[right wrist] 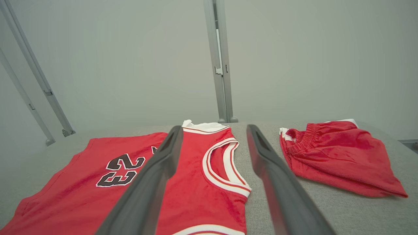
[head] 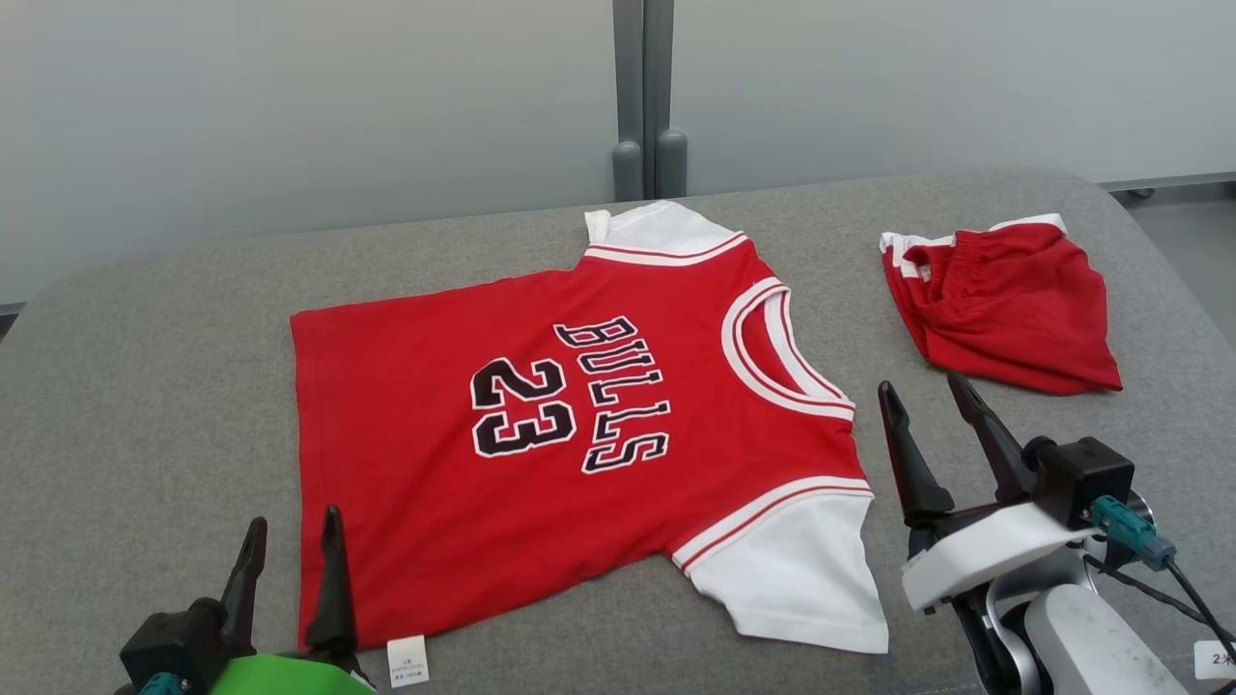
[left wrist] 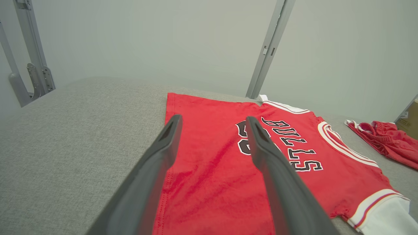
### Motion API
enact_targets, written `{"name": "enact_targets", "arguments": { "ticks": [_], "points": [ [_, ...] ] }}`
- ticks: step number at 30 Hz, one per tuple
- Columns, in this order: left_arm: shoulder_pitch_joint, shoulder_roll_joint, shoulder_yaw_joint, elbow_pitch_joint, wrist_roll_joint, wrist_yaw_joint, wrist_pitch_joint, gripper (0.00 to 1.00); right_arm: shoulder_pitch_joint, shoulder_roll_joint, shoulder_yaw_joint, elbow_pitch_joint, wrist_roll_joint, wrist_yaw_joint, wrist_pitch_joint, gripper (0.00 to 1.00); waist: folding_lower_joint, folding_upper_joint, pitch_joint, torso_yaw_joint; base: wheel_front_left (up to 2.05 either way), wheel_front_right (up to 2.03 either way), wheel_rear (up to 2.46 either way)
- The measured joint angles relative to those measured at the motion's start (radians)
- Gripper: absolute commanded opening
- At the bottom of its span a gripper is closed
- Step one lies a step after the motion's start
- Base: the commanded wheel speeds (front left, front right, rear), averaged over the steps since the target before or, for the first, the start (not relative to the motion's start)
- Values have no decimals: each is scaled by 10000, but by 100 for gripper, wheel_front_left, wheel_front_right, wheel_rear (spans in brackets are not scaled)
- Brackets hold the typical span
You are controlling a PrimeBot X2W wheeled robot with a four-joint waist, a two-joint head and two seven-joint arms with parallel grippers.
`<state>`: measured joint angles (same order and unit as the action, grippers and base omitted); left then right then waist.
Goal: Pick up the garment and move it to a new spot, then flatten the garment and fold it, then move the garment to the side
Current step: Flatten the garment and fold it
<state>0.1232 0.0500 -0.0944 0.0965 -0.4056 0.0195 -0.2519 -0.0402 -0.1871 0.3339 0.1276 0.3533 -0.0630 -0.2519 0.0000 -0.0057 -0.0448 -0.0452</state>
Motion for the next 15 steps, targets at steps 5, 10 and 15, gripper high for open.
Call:
{"name": "enact_targets", "arguments": {
  "ticks": [5,10,15],
  "points": [
    [170,-2,-12,-138,48,75,0,100,112,67,40,10,-132,-23,0,100,0,0,-23,-5,0,0,0],
    [281,-2,-50,-226,48,130,0,100,180,228,36,10,-261,-92,0,100,0,0,-54,-7,0,0,0],
    [453,-2,-82,-343,46,159,0,100,334,268,33,38,-391,-94,0,100,0,0,-82,-9,0,0,0]
  ]
}}
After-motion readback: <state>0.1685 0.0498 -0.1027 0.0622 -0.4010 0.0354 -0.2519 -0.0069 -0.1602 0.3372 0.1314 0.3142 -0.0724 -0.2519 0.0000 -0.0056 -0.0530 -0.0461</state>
